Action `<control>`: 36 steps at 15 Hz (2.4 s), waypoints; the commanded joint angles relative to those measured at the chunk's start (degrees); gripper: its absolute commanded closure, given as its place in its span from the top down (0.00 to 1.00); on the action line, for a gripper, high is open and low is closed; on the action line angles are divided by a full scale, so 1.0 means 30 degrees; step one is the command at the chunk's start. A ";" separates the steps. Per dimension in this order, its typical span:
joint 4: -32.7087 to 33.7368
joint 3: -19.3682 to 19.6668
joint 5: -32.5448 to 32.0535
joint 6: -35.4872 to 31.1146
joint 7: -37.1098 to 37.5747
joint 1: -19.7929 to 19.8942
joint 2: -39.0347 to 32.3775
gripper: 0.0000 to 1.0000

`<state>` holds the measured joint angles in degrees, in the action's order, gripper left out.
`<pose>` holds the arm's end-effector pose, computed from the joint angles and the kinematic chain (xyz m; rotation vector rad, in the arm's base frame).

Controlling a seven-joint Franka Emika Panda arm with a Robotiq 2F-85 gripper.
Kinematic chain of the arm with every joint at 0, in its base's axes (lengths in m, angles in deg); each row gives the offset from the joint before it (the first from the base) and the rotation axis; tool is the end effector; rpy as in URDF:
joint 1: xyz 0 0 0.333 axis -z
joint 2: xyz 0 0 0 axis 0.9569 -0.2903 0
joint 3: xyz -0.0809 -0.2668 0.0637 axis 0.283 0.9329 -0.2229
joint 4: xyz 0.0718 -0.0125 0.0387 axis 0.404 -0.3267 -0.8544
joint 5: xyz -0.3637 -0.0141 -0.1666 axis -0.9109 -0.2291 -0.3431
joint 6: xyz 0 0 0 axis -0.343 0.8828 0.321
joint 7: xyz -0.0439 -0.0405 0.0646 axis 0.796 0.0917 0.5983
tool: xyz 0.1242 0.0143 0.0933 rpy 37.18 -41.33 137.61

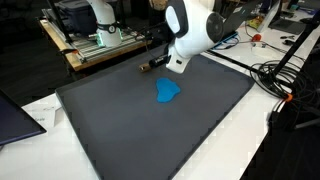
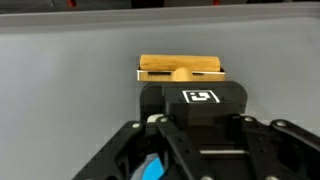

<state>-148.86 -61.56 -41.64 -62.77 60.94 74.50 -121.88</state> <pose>0.5714 0.0007 0.1377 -2.8342 0.1200 1.2110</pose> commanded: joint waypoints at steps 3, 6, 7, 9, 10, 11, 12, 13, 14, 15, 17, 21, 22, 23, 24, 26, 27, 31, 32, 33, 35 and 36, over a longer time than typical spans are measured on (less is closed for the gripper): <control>-0.0546 0.0009 0.1366 0.0326 0.0016 0.0491 -0.0663 0.23; -0.1981 0.0154 0.1782 -0.0327 -0.0185 0.0837 0.0693 0.23; -0.2644 0.0188 0.1968 -0.0375 -0.0230 0.0975 0.1255 0.23; -0.4379 0.0373 0.2125 -0.1262 -0.0125 0.1095 0.2575 0.23; -0.5433 0.0433 0.2277 -0.1876 -0.0172 0.1172 0.3388 0.23; -0.6292 0.0531 0.2352 -0.2438 -0.0138 0.1191 0.4103 0.23; -0.7190 0.0622 0.2496 -0.3085 -0.0109 0.1232 0.4937 0.23; -0.8071 0.0704 0.2625 -0.3785 -0.0094 0.1253 0.5797 0.23; -0.8995 0.0782 0.2694 -0.4551 -0.0096 0.1231 0.6705 0.23; -0.9909 0.0821 0.2875 -0.5387 -0.0194 0.1253 0.7752 0.23; -1.1749 0.0944 0.2972 -0.7065 -0.0095 0.1142 0.9714 0.23; -1.5191 0.1029 0.2669 -0.9220 0.0246 0.0950 1.3649 0.23; -1.5885 0.1031 0.2738 -0.9667 0.0302 0.0959 1.4562 0.23; -1.6603 0.1033 0.2612 -1.0409 0.0495 0.0911 1.5499 0.23; -1.7241 0.1041 0.2534 -1.1331 0.1013 0.0880 1.6372 0.23; -1.8136 0.0957 0.2553 -1.2749 0.1600 0.0863 1.7740 0.23; -1.8463 0.0891 0.2540 -1.3522 0.1966 0.0835 1.8286 0.23; -1.9919 0.0307 0.1620 -1.7532 0.3497 0.0718 1.9965 0.23; -2.0246 0.0057 0.1181 -1.8634 0.3993 0.0733 2.0182 0.23; -2.0547 -0.0211 0.0689 -1.9799 0.4471 0.0773 2.0322 0.23; -2.1080 -0.0876 -0.0855 -2.1988 0.6052 0.1062 2.0352 0.23; -2.1294 -0.1311 -0.2008 -2.2889 0.7176 0.1314 2.0303 0.23</control>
<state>-209.34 -62.68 -40.89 -124.22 75.15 77.07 -63.36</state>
